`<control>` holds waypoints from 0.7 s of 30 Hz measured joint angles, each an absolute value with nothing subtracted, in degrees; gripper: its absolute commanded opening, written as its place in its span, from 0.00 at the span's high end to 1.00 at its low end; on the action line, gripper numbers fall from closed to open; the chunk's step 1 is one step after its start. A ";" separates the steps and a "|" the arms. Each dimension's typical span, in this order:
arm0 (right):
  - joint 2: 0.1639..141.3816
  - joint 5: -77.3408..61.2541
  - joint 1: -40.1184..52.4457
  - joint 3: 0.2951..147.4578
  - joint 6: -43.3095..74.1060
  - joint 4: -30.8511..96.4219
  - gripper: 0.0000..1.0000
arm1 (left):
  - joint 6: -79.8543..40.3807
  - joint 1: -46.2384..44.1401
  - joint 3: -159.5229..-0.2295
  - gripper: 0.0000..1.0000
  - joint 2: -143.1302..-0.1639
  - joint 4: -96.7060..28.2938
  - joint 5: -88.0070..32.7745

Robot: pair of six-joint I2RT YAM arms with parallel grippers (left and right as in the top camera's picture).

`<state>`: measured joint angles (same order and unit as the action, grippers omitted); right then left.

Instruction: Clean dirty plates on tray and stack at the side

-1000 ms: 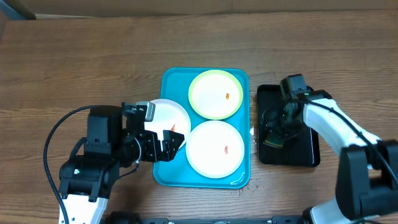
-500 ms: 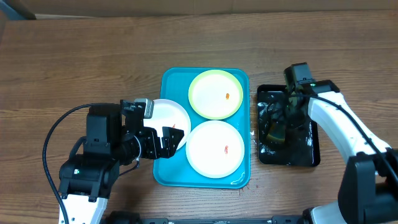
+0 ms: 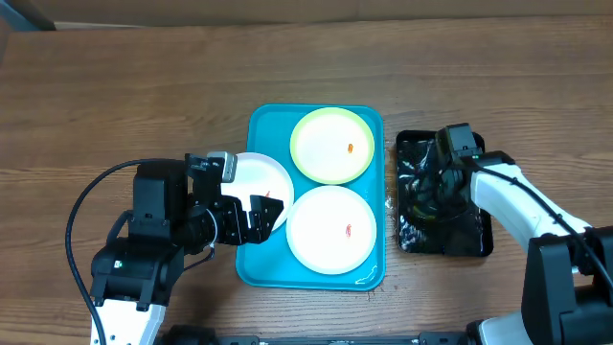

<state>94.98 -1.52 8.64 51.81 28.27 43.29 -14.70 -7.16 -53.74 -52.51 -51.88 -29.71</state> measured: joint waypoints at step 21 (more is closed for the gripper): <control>94.50 0.49 8.27 60.40 22.02 47.16 0.51 | -14.59 -7.16 -53.74 0.00 -55.05 -51.35 -30.22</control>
<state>94.50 0.49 8.27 60.40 22.02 47.16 -14.59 -7.16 -53.74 -55.05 -51.35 -30.22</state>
